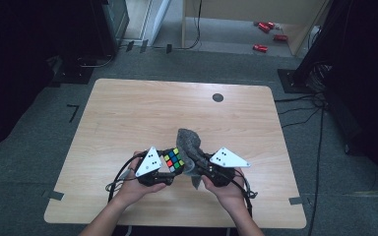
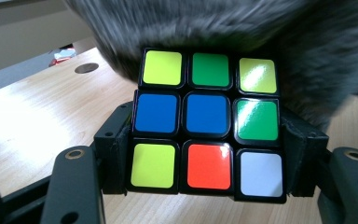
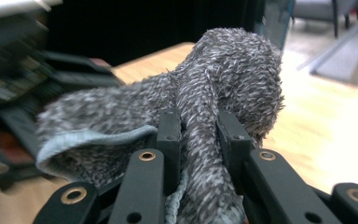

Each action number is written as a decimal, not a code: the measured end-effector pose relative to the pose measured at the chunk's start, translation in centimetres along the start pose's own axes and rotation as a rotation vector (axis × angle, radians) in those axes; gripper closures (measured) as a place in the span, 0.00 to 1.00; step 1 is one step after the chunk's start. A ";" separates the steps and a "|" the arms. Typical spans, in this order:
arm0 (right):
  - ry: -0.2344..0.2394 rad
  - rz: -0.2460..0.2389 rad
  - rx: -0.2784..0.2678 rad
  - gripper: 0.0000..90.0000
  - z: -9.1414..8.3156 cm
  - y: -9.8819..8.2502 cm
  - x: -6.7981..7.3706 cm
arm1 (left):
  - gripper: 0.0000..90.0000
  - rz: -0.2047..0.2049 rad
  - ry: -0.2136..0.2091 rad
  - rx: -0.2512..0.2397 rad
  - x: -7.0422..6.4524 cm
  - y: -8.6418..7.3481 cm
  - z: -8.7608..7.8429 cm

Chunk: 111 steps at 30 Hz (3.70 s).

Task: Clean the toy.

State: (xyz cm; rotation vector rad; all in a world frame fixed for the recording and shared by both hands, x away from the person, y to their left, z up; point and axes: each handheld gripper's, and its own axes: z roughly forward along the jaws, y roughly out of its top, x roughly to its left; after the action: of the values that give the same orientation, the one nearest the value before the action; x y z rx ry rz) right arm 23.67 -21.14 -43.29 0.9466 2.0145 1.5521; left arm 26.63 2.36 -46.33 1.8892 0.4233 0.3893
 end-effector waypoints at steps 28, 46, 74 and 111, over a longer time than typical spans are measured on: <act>0.002 0.018 0.013 0.82 0.5 -0.6 -0.3 | 0.38 0.000 -0.015 0.029 -0.1 -0.3 0.2; -0.030 0.071 0.029 0.82 0.6 -1.4 -1.4 | 0.38 -0.002 0.005 -0.004 0.0 0.4 -0.4; -0.030 0.062 0.012 0.82 0.3 -0.8 -0.9 | 0.38 0.011 0.001 -0.014 -0.2 0.6 -0.5; -0.025 0.092 0.071 0.82 1.2 -2.4 -1.6 | 0.38 -0.136 0.060 -0.129 2.2 1.1 -2.4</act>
State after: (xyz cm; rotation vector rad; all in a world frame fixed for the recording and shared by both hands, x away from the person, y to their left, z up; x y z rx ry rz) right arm 24.98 -21.85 -46.09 1.0948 2.0471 1.5170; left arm 27.60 5.04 -44.30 1.7168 0.5504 0.3744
